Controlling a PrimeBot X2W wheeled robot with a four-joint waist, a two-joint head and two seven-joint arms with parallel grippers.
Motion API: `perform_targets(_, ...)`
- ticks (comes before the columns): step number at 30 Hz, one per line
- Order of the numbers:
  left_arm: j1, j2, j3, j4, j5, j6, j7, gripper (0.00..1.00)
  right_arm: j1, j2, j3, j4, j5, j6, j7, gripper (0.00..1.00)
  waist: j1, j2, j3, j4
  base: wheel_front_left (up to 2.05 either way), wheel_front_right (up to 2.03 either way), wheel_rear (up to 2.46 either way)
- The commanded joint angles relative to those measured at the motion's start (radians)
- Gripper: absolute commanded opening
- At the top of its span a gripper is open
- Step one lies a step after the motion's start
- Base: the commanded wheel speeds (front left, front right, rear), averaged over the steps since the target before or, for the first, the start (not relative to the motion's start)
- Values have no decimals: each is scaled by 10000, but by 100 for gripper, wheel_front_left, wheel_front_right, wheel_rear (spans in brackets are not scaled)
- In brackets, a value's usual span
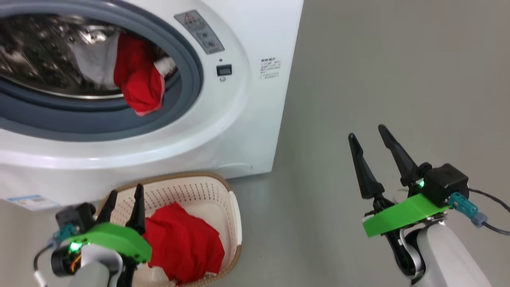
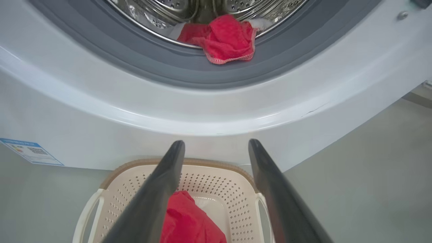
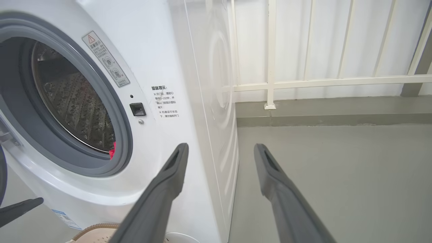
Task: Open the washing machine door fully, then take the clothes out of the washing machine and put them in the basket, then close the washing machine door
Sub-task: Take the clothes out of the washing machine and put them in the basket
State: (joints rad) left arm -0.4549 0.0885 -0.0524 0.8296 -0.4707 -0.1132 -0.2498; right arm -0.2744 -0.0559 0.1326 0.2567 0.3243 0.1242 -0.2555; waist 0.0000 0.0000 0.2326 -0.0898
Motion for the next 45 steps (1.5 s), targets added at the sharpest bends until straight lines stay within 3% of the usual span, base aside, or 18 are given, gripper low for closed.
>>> perform_targets(1, 379, 325, 393, -512, 149, 36, -119, 100, 113, 54, 178, -207, 89, 65, -63, 100, 0, 0, -633, -36, 0, 0, 0)
perform_targets(10, 2311, 254, 1096, -3294, 860, -62, -119, 100, 568, 55, 80, -185, 97, 65, -63, 100, 0, 0, -1595, -229, 0, 0, 0)
perform_targets(24, 4214, -69, 1782, -6489, 1893, 79, -120, 100, 1257, 56, -196, -406, -172, 65, -63, 100, 0, 0, -2294, -236, 0, 0, 0)
perform_targets(45, 5493, -285, 2131, -7476, 2196, 239, -120, 100, 1915, 56, -190, -971, -412, 65, -63, 100, 0, 0, -2729, -250, 0, 0, 0)
